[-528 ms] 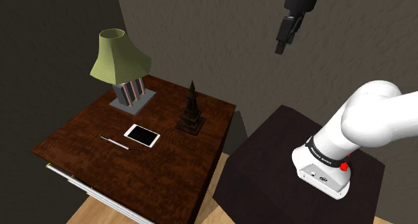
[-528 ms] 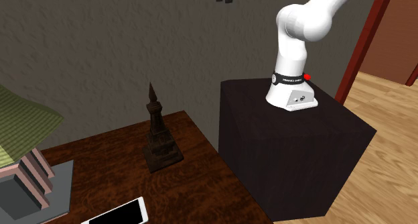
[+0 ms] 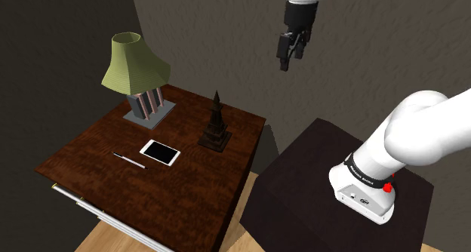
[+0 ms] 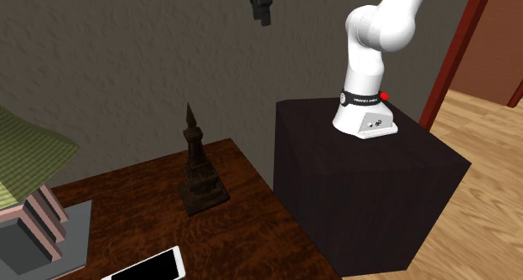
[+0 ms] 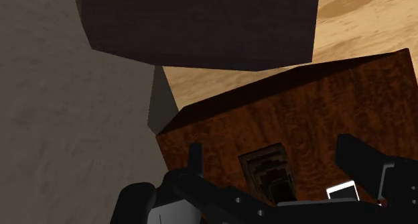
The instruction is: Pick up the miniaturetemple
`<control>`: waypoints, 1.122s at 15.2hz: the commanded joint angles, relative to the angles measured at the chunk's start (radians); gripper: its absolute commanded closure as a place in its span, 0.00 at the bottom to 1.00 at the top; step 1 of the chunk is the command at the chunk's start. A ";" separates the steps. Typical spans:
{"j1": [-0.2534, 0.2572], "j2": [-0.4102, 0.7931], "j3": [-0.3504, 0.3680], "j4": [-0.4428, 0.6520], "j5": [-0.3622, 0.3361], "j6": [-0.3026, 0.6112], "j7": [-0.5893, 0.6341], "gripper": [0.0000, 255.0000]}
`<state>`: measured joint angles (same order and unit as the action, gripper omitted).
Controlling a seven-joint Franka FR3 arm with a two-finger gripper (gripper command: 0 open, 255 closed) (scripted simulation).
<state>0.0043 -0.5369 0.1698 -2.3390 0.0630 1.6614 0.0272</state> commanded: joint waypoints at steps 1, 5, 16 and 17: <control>-0.003 0.091 0.032 0.045 -0.003 0.020 0.049 0.00; -0.005 0.273 0.088 0.140 -0.023 0.054 0.151 0.00; 0.044 0.804 0.150 0.512 -0.147 0.039 0.418 0.00; 0.054 0.853 0.148 0.555 -0.158 0.029 0.438 0.00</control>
<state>0.0508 0.2609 0.3204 -1.8376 -0.0812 1.7065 0.4458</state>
